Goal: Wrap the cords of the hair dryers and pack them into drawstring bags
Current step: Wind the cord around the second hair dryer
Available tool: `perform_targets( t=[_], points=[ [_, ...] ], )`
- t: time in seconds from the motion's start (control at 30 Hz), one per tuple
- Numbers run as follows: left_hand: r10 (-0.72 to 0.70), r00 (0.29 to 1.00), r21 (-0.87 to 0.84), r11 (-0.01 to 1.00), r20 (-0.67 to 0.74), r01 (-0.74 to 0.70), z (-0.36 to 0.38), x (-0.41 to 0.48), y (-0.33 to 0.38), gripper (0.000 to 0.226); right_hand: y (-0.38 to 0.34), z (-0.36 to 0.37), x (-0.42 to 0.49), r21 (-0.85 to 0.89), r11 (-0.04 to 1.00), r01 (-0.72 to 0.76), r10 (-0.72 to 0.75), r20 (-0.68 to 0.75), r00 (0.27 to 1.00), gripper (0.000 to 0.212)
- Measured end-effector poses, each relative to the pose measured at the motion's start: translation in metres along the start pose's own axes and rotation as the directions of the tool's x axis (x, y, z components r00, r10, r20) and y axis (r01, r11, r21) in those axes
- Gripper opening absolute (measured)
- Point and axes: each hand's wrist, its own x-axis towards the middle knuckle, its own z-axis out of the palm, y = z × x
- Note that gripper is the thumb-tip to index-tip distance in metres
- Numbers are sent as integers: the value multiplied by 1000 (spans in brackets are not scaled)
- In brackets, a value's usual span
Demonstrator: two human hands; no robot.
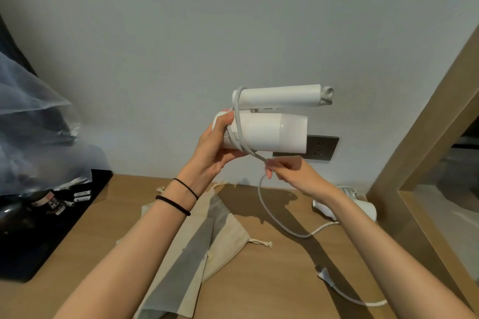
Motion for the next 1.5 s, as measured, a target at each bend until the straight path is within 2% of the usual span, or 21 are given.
perform_targets(
  t=[0.1, 0.17, 0.2, 0.27, 0.3, 0.37, 0.43, 0.53, 0.6, 0.67, 0.83, 0.93, 1.0, 1.07, 1.13, 1.2, 1.23, 1.27, 1.37, 1.43, 1.5],
  points=[
    [-35, 986, 42, 999, 165, 29, -15, -1, 1, 22, 7, -19, -4, -33, 999, -39, 40, 21, 999, 34],
    [-58, 964, 88, 995, 260, 36, -25, -3, -2, 43, 8, -28, -10, -36, 997, -61, 63, 39, 997, 54],
    [-66, 955, 125, 992, 289, 30, -30, -3, -3, 49, 10, -32, -10, -29, 997, -69, 71, 40, 997, 56],
    [-86, 940, 212, 977, 329, 15, -39, -3, -7, 55, 10, -39, -12, 27, 997, -68, 68, 3, 998, 24],
    [-103, 933, 255, 967, 344, 12, -43, -3, -10, 57, 8, -42, -12, 46, 996, -72, 72, -4, 997, 17],
    [-128, 922, 350, 937, 365, -8, -49, -2, -12, 63, 6, -46, -10, 62, 992, -108, 109, 3, 994, 35],
    [-129, 904, 460, 884, 409, -82, -51, -3, -13, 61, 2, -48, -7, 63, 989, -135, 134, 13, 991, 43],
    [-138, 870, 613, 761, 474, -213, -43, -7, -9, 43, -7, -52, -4, 109, 978, -177, 177, 8, 984, 40],
    [-118, 891, 682, 689, 439, -245, -42, -5, -14, 34, -12, -57, -5, 173, 967, -188, 188, 18, 982, 34],
    [-67, 927, 704, 671, 369, -232, -45, -2, -22, 32, -13, -61, -9, 199, 962, -188, 186, 28, 982, 31],
    [24, 981, 661, 735, 195, -149, -48, 1, -36, 29, -19, -55, -16, 92, 989, -114, 114, 11, 993, 35],
    [100, 989, 612, 777, 110, -146, -42, 1, -40, 27, -24, -43, -15, -14, 998, -67, 66, -83, 994, 35],
    [199, 973, 654, 721, 120, -229, -39, 2, -40, 30, -27, -32, -14, -193, 981, -7, -17, -126, 992, 36],
    [296, 940, 734, 598, 172, -322, -39, 1, -39, 37, -29, -22, -16, -322, 946, 25, -69, -124, 990, 36],
    [374, 911, 776, 517, 175, -361, -39, 1, -38, 38, -31, -11, -19, -368, 929, 38, -91, -127, 988, 34],
    [446, 883, 788, 489, 143, -375, -39, 3, -39, 34, -28, -1, -22, -370, 928, 51, -109, -137, 985, 32],
    [462, 880, 776, 515, 108, -366, -37, 3, -40, 33, -26, 4, -23, -374, 925, 67, -130, -144, 981, 32],
    [457, 888, 737, 583, 53, -344, -34, 4, -42, 31, -25, 10, -23, -389, 917, 85, -155, -152, 976, 31],
    [331, 935, 493, 839, -127, -230, -21, 4, -42, 25, -22, 26, -20, -449, 886, 113, -209, -171, 963, 30],
    [259, 944, 360, 917, -206, -173, -12, 3, -38, 21, -20, 35, -17, -445, 888, 117, -218, -182, 959, 29],
    [217, 946, 255, 955, -239, -154, -6, 1, -34, 17, -16, 39, -14, -349, 931, 109, -185, -194, 963, 29]
  ],
)
